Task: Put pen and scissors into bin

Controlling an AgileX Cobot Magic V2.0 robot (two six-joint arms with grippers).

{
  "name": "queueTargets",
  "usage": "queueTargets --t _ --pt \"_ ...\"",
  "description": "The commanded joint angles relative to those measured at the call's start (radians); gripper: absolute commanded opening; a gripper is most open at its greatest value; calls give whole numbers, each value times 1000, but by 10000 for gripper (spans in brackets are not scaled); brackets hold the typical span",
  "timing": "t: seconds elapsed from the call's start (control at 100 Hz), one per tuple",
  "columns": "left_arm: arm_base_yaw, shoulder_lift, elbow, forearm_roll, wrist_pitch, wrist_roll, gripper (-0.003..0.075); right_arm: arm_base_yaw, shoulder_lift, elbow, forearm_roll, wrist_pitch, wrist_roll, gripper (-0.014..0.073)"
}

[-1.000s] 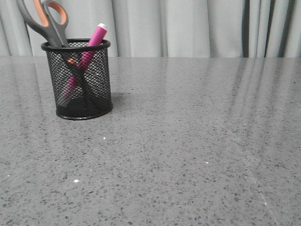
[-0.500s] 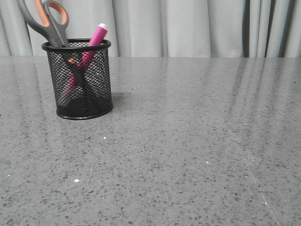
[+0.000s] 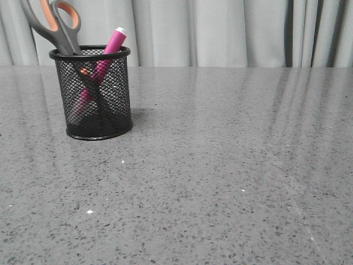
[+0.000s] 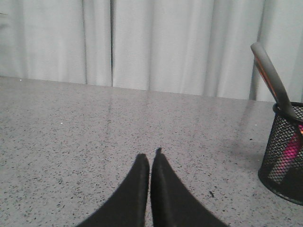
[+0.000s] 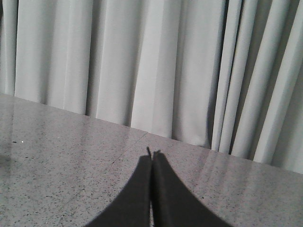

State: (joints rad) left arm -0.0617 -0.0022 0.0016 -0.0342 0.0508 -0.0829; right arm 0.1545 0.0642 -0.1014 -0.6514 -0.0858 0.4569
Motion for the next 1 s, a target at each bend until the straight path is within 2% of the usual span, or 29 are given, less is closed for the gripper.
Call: queueTargets --t 0.0,0.27,0.32,0.42,0.47,0.56,0.67,0.78,0.87,0.99 --pt "4 -28 24 -10 -77 -7 -22 -3 4 -25 5 -56 -1 -75" --pt "4 -28 24 -10 -77 -7 -22 -3 4 -21 22 -49 -1 -75" --pt "4 -28 24 -10 -77 -7 -22 -4 4 -23 135 -21 -51 -75" --pt "4 -28 24 -10 -77 -7 -22 -4 8 -20 437 64 -326 -75" --pt "4 -28 24 -10 -77 -7 -22 -4 19 -15 491 70 -403 -75" --pt "4 -28 24 -10 -77 -7 -22 -8 26 -3 547 67 -465 -75" --pt "4 -28 24 -10 -77 -7 -21 -64 26 49 678 6 -543 -75" --pt "4 -28 24 -10 -77 -7 -22 -147 26 101 691 -54 -539 -75" --pt "4 -28 24 -10 -77 -7 -22 -166 8 129 691 -58 -539 -75" --pt "4 -28 24 -10 -77 -7 -22 -166 -46 129 677 86 -539 -75"
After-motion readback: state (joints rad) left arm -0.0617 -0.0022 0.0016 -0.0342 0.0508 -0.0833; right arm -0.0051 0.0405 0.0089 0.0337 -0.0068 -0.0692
